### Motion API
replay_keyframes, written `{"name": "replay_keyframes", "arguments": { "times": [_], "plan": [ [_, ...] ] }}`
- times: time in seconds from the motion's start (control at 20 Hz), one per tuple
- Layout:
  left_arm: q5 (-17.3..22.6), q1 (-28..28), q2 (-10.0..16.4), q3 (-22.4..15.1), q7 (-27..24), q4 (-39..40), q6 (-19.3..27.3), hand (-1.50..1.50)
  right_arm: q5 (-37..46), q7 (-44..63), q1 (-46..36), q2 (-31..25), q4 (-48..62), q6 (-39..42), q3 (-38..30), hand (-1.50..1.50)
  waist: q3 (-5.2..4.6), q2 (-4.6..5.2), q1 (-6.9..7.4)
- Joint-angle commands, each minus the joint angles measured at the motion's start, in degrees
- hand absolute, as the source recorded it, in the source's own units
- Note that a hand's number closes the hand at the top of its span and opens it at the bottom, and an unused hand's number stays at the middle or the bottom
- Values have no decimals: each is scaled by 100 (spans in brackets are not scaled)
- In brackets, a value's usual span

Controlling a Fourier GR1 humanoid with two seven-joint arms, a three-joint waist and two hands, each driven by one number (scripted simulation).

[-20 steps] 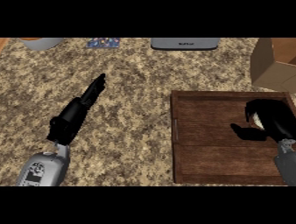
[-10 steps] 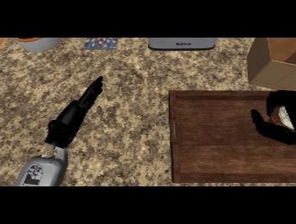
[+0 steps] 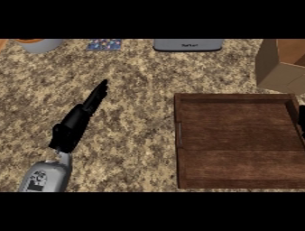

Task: Pick the cupcake from the tray and place it in the cardboard box

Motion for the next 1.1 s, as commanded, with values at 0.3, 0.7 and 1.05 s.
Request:
{"name": "replay_keyframes", "arguments": {
  "times": [0.3, 0.7, 1.05],
  "plan": [
    [-159, 58, -85, -29, -165, 107, -63, 0, -291, 455, -978, -177, 673, 303, -898, 150, 4, 23, 65],
    [-55, -141, -128, 100, -72, 165, -172, 0, -350, 376, -2284, -494, 2172, 338, -917, 150, 3, 24, 82],
    [-116, -37, -154, 67, -11, 23, -189, 0, 19, -607, -2674, -515, 3950, -631, -1003, 150, 5, 29, 102]
  ]
}}
